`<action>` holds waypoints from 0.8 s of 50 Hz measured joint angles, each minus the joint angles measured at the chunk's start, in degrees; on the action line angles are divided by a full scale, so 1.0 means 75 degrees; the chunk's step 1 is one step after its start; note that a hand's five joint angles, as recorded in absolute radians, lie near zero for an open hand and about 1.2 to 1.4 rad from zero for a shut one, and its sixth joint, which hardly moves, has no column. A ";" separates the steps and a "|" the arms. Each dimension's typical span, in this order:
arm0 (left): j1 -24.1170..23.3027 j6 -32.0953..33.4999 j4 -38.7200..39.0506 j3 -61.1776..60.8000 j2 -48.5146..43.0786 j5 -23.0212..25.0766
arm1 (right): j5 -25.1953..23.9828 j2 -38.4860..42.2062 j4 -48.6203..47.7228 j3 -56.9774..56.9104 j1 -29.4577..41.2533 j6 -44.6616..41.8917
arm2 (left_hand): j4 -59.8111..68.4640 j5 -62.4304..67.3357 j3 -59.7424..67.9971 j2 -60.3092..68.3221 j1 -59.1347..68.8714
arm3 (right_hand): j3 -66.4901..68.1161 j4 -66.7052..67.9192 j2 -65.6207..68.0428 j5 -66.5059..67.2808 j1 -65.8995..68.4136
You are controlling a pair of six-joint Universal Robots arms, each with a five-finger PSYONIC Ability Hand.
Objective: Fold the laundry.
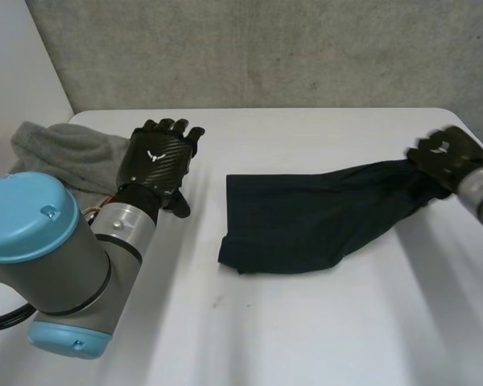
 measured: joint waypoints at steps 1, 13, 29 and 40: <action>0.0001 0.0000 0.0002 0.0004 0.0005 -0.0005 | -0.0007 -0.0013 -0.0032 -0.0046 0.0145 -0.0050 | 0.0000 0.0000 0.0000 0.0000 0.0000 | 0.0000 0.0000 0.0000 0.0000 0.0000; 0.0128 0.0025 0.0017 0.0052 0.0048 -0.0109 | -0.0999 0.0692 -0.0765 -0.0739 0.3145 -0.0256 | 0.0000 0.0000 0.0000 0.0000 0.0000 | 0.0000 0.0001 0.0000 0.0001 0.0000; 0.0273 -0.0076 -0.0003 0.1267 -0.0365 -0.0479 | -0.0249 0.0681 -0.0593 -0.1194 0.3587 0.2869 | 0.0000 0.0000 0.0000 0.0000 0.0000 | -0.7346 -0.7297 -0.7268 -0.6897 -0.3937; -0.0478 -0.0587 -0.0879 0.3182 -0.2189 0.0090 | 0.0155 0.0796 0.1126 -0.2252 0.2552 0.6119 | 0.0001 0.0000 0.0000 0.0000 0.0000 | -0.7346 -0.7293 -0.7268 -0.6898 -0.3937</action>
